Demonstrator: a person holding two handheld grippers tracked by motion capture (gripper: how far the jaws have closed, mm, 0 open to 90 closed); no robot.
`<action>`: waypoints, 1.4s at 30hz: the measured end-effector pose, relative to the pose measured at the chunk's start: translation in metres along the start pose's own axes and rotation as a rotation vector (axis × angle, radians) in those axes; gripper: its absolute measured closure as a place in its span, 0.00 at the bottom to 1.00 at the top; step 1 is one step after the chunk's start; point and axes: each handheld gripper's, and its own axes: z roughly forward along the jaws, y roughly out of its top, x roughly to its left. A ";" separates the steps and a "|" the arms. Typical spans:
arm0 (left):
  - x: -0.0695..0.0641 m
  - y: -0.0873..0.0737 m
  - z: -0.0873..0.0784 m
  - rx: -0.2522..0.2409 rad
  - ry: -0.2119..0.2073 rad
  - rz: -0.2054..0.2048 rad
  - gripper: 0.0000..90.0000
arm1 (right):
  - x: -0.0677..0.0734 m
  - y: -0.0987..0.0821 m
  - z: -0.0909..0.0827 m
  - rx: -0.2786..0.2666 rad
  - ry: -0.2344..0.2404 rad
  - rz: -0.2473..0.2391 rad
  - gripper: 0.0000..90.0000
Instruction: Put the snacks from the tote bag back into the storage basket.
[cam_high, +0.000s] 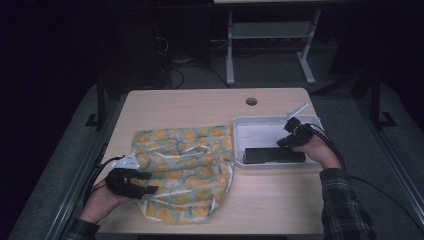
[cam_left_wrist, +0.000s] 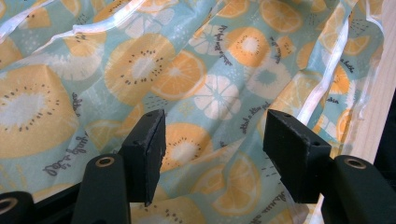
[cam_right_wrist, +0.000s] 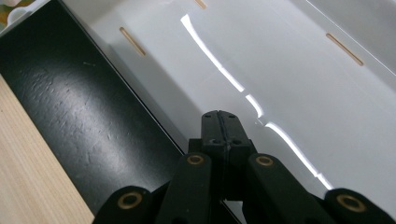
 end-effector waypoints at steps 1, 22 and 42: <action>0.000 0.000 0.000 0.000 0.000 0.000 0.43 | 0.000 -0.001 -0.001 -0.002 0.000 0.008 0.99; -0.001 0.001 0.000 -0.003 -0.003 0.007 0.43 | 0.042 -0.006 -0.040 -0.179 -0.014 -0.004 0.70; -0.005 0.005 -0.001 -0.013 -0.010 0.018 0.40 | 0.092 -0.024 -0.038 -0.216 0.014 -0.089 0.41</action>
